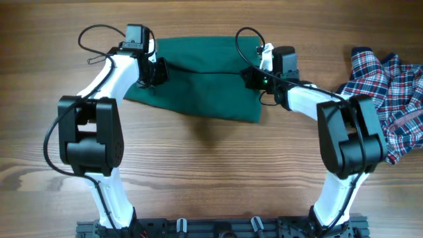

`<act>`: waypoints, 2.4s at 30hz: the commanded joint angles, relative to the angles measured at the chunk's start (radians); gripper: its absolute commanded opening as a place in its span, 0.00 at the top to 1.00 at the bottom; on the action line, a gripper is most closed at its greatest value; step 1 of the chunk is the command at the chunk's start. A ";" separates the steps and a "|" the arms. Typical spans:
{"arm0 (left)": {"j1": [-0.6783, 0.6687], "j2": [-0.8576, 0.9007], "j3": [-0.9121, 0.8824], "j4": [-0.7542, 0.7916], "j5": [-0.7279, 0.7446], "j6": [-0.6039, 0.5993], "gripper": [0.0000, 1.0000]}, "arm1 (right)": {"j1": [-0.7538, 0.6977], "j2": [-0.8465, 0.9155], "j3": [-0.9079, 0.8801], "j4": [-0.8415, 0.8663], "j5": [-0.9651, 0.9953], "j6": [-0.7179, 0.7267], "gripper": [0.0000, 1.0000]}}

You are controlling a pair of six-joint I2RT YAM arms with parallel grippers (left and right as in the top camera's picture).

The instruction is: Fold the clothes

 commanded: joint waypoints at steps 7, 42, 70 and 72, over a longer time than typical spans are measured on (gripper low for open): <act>0.004 0.084 -0.004 -0.085 -0.079 0.026 0.96 | -0.031 0.036 0.113 0.229 0.399 0.018 0.89; 0.004 0.084 -0.004 -0.022 -0.083 0.026 0.96 | -0.014 0.097 0.463 -0.262 0.113 -0.273 0.89; 0.004 0.084 -0.004 0.018 -0.083 0.025 0.96 | 0.007 0.238 0.354 -0.069 0.321 -0.187 0.88; 0.004 0.084 -0.004 0.018 -0.083 0.024 0.96 | -0.013 0.219 0.373 -0.068 0.270 -0.187 0.89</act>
